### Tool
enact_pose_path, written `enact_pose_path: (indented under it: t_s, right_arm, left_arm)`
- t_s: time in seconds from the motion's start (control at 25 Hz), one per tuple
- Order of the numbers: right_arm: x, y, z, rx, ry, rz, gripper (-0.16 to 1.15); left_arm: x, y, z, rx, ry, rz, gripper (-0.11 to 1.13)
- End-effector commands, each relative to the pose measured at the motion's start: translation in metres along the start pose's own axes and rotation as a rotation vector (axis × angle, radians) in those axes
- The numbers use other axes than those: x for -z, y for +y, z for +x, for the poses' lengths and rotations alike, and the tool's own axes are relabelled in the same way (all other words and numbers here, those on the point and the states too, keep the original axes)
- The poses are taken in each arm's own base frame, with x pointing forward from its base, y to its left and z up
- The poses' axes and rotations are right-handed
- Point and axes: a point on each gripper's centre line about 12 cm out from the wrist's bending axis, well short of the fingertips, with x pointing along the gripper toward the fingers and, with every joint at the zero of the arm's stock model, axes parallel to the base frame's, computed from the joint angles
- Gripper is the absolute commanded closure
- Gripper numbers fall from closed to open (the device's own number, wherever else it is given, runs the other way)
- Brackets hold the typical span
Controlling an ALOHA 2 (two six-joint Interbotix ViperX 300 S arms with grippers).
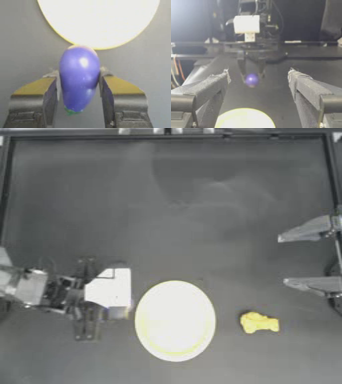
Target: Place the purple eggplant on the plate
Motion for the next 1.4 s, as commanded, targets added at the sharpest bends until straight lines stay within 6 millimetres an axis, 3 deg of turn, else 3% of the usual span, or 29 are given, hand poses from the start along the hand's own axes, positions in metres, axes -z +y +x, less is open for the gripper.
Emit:
enact_pose_path:
  t_s: [0.04,0.28,0.68,1.0,1.4]
  right_arm:
    - [-0.006,0.000,0.001,0.002,-0.021,0.009,-0.02]
    - [-0.006,0.000,0.001,0.002,-0.020,0.009,-0.02]
    - [-0.002,0.000,0.001,0.002,-0.009,0.009,-0.02]
    - [0.001,0.000,0.000,0.002,-0.003,0.009,-0.02]
    - [0.003,0.000,-0.001,0.003,0.002,0.009,-0.02]
  left_arm:
    - [-0.031,-0.002,-0.004,0.010,-0.055,0.046,0.64]
    - [-0.064,-0.011,0.022,0.027,-0.053,0.140,0.64]
    - [-0.089,-0.019,0.057,0.069,-0.043,0.193,0.64]
    - [-0.093,-0.019,0.084,0.104,-0.023,0.202,0.64]
    - [-0.093,-0.013,0.096,0.115,-0.009,0.206,0.59]
